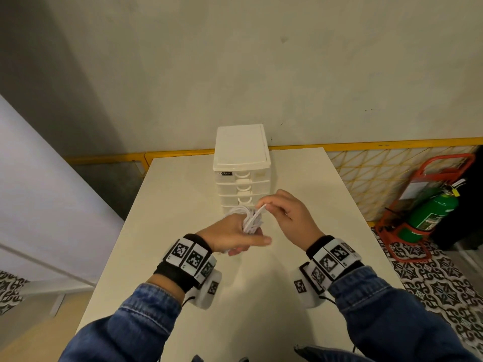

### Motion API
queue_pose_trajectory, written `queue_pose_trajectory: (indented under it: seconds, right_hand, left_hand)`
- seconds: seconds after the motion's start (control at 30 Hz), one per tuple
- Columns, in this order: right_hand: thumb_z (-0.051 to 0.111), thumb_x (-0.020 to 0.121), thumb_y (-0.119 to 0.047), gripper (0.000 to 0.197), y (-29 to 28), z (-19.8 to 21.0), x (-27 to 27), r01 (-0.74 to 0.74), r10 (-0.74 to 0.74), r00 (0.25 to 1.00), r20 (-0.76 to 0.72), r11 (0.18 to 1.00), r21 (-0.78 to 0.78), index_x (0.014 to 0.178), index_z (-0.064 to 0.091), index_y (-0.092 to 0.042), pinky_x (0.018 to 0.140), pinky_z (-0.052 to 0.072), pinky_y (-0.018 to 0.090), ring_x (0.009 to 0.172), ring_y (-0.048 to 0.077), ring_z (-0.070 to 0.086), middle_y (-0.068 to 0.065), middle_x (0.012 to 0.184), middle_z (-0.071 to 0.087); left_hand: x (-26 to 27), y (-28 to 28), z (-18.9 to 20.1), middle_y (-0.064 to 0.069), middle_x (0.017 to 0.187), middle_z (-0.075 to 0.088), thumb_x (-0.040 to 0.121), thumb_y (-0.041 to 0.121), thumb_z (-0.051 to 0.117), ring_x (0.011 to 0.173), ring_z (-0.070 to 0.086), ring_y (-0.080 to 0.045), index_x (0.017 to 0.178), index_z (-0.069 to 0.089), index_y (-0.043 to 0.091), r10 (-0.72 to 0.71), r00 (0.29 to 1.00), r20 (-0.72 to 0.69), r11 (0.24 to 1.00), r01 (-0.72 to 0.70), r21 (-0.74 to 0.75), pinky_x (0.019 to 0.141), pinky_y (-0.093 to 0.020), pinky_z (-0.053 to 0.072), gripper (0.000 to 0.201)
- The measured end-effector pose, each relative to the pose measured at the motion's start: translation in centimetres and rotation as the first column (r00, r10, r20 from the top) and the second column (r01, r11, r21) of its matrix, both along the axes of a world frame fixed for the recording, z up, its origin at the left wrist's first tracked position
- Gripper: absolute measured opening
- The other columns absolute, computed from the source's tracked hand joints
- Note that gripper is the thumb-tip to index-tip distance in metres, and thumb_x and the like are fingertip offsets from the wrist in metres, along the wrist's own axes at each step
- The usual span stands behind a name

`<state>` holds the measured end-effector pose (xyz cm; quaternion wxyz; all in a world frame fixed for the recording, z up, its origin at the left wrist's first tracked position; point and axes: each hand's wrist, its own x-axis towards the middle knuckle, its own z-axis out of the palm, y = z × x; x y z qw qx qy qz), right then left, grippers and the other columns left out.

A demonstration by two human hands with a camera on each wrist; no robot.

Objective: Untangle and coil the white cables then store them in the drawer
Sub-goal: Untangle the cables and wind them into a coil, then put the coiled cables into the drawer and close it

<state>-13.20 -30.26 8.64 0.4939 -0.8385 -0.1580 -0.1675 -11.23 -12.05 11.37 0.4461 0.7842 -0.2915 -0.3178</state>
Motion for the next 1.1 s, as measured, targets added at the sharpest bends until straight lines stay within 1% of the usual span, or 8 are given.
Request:
queue_pose_trajectory:
  seconds: [0.17, 0.3, 0.37, 0.5, 0.73, 0.87, 1.0, 1.1]
  right_hand:
    - [0.045, 0.092, -0.021, 0.025, 0.1, 1.0, -0.3, -0.045, 0.067, 0.989, -0.130, 0.986, 0.162, 0.105, 0.065, -0.026, 0.079, 0.040, 0.014, 0.082, 0.005, 0.053, 0.004, 0.088, 0.056]
    - [0.040, 0.093, -0.040, 0.035, 0.4, 2.2, -0.6, 0.022, 0.132, 0.933, -0.334, 0.908, 0.418, 0.100, 0.067, -0.018, 0.096, 0.043, 0.043, 0.099, 0.027, 0.059, 0.016, 0.106, 0.064]
    - [0.037, 0.093, -0.048, 0.044, 0.9, 2.6, -1.0, 0.074, 0.146, 0.910, -0.388, 0.864, 0.499, 0.099, 0.067, -0.017, 0.096, 0.044, 0.039, 0.099, 0.020, 0.059, 0.015, 0.107, 0.067]
    - [0.028, 0.083, -0.055, 0.059, 2.2, 3.0, -1.5, 0.022, 0.361, 0.859, -0.363, 0.681, 0.732, 0.115, 0.060, -0.017, 0.089, 0.051, 0.022, 0.111, 0.013, 0.060, 0.004, 0.117, 0.066]
    - [0.032, 0.096, -0.045, 0.044, 3.0, 2.8, -1.1, 0.130, 0.103, 0.929, -0.354, 0.807, 0.576, 0.109, 0.060, -0.012, 0.078, 0.051, 0.035, 0.084, 0.023, 0.062, 0.013, 0.091, 0.065]
    - [0.035, 0.098, -0.034, 0.031, 2.5, 2.2, -0.7, 0.217, -0.088, 0.945, -0.316, 0.890, 0.401, 0.102, 0.060, -0.016, 0.063, 0.040, 0.021, 0.063, 0.002, 0.053, -0.009, 0.071, 0.056]
    - [0.035, 0.099, -0.027, 0.030, 2.5, 1.8, -0.7, 0.136, -0.049, 0.952, -0.301, 0.952, 0.275, 0.110, 0.059, -0.014, 0.064, 0.038, 0.011, 0.062, -0.010, 0.054, -0.015, 0.069, 0.054]
    - [0.031, 0.099, -0.032, 0.035, 3.4, 1.4, -1.2, 0.134, 0.001, 0.937, -0.349, 0.922, 0.362, 0.119, 0.056, -0.017, 0.074, 0.046, 0.018, 0.080, -0.005, 0.060, -0.011, 0.090, 0.062]
  left_hand:
    - [-1.2, -1.3, 1.0, 0.002, 0.035, 0.039, 0.086, 0.012, 0.058, 0.029, 0.030, -0.013, 0.064, 0.047, 0.010, -0.023, 0.979, -0.204, 0.979, -0.020, -0.205, 0.039, -0.020, 0.029, 0.025]
    - [-0.9, -1.2, 2.2, 0.003, 0.035, 0.036, 0.090, 0.020, 0.053, 0.025, 0.027, -0.010, 0.076, 0.050, -0.011, -0.112, 0.931, -0.348, 0.915, -0.040, -0.401, 0.035, -0.015, 0.022, 0.034]
    - [-0.5, -1.3, 2.6, 0.004, 0.035, 0.036, 0.089, 0.021, 0.054, 0.024, 0.031, -0.008, 0.081, 0.045, -0.010, -0.197, 0.891, -0.408, 0.842, -0.060, -0.537, 0.035, -0.012, 0.024, 0.033]
    - [0.5, -1.3, 2.9, 0.008, 0.032, 0.037, 0.087, 0.030, 0.061, 0.026, 0.037, -0.004, 0.047, 0.035, 0.008, -0.283, 0.852, -0.440, 0.742, -0.096, -0.664, 0.035, -0.018, 0.025, 0.052]
    - [0.4, -1.4, 1.5, -0.008, 0.046, 0.051, 0.090, 0.027, 0.052, 0.046, 0.052, -0.018, 0.049, 0.054, 0.012, 0.108, 0.895, -0.434, 0.740, -0.364, -0.566, 0.054, -0.026, 0.047, 0.045]
    - [0.2, -1.2, 0.9, -0.007, 0.061, 0.064, 0.094, 0.019, 0.052, 0.056, 0.063, -0.017, 0.071, 0.061, 0.003, 0.357, 0.846, -0.396, 0.724, -0.519, -0.455, 0.058, -0.025, 0.051, 0.029]
    - [0.1, -1.6, 0.7, -0.004, 0.058, 0.058, 0.084, 0.034, 0.067, 0.050, 0.058, -0.015, 0.080, 0.067, 0.010, 0.489, 0.795, -0.359, 0.717, -0.601, -0.352, 0.052, -0.023, 0.047, 0.025]
    - [-0.3, -2.0, 0.5, 0.003, 0.046, 0.053, 0.082, 0.027, 0.070, 0.039, 0.049, -0.011, 0.072, 0.064, 0.011, 0.620, 0.695, -0.363, 0.561, -0.717, -0.414, 0.043, -0.020, 0.041, 0.020]
